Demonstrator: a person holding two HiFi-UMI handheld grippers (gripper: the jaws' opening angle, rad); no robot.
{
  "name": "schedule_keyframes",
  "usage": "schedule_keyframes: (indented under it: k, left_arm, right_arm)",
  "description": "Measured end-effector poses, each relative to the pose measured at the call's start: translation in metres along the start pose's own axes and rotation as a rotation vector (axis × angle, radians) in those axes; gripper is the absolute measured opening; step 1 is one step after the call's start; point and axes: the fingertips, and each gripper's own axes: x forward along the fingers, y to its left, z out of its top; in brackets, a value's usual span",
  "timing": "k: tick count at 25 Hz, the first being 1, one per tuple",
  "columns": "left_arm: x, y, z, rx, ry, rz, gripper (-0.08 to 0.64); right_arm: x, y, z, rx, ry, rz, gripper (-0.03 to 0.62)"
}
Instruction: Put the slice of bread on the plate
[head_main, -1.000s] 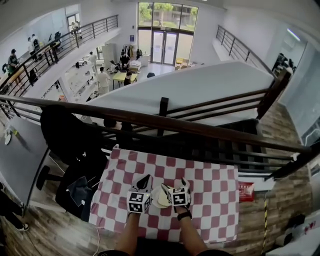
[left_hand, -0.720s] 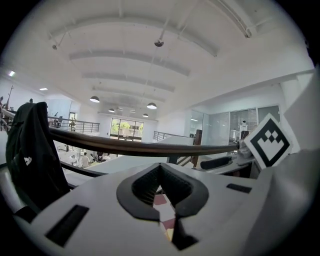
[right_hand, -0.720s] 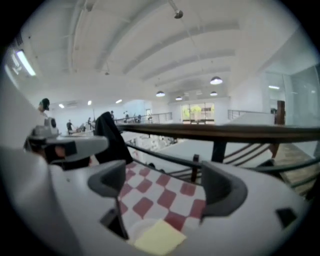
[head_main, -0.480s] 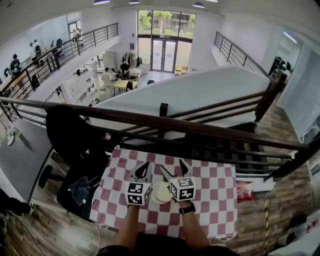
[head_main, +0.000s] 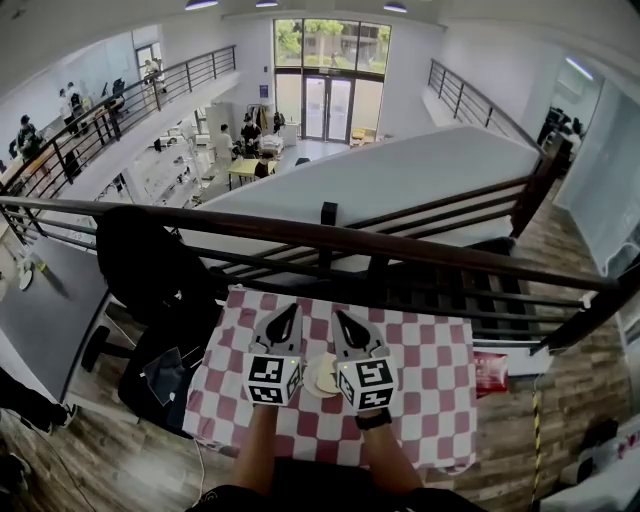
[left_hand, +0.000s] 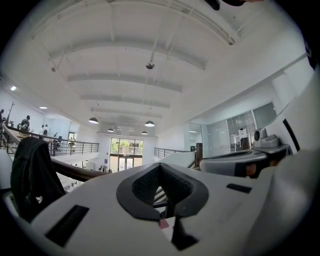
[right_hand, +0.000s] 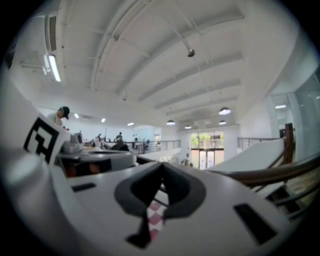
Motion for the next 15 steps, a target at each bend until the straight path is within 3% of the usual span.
schedule_keyframes:
  k: [15]
  left_arm:
    - [-0.019, -0.017, -0.001, -0.003, 0.000, -0.014, 0.015]
  right_arm:
    - [-0.025, 0.003, 0.006, -0.039, -0.024, -0.047, 0.015]
